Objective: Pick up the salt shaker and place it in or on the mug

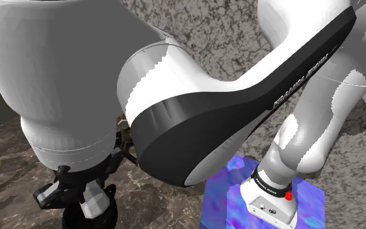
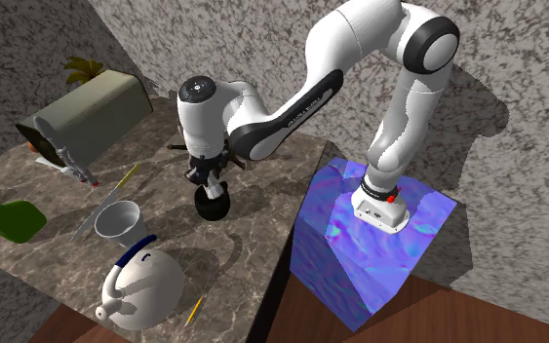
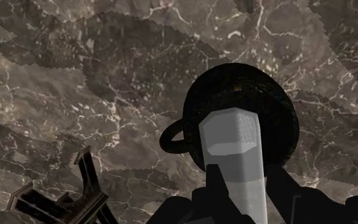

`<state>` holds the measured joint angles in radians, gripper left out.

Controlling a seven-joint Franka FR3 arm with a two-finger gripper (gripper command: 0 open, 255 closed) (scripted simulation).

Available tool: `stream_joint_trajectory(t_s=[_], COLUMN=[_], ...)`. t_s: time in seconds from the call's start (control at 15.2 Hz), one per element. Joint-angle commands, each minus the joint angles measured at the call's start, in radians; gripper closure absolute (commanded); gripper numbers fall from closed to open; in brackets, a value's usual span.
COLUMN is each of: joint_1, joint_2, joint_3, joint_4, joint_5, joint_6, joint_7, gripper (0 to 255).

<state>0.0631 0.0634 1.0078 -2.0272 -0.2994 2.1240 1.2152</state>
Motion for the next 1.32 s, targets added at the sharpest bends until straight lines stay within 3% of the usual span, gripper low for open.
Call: stream_joint_trajectory(t_s=[0.0,0.07,0.13,0.46,0.73,1.25], joint_1=[0.0,0.0,0.0,0.0,-0.01,-0.006], joint_2=[0.001,0.001,0.001,0.001,-0.086,-0.086], joint_3=[0.0,0.0,0.0,0.0,0.009,0.005], joint_4=[0.0,0.0,0.0,0.0,0.067,0.067], joint_5=[-0.001,-0.001,-0.001,-0.001,0.098,0.097], joint_6=[0.0,0.0,0.0,0.0,-0.102,-0.102], joint_7=[0.001,0.001,0.0,0.001,-0.066,-0.066], gripper=[255,255,0,0,0,0])
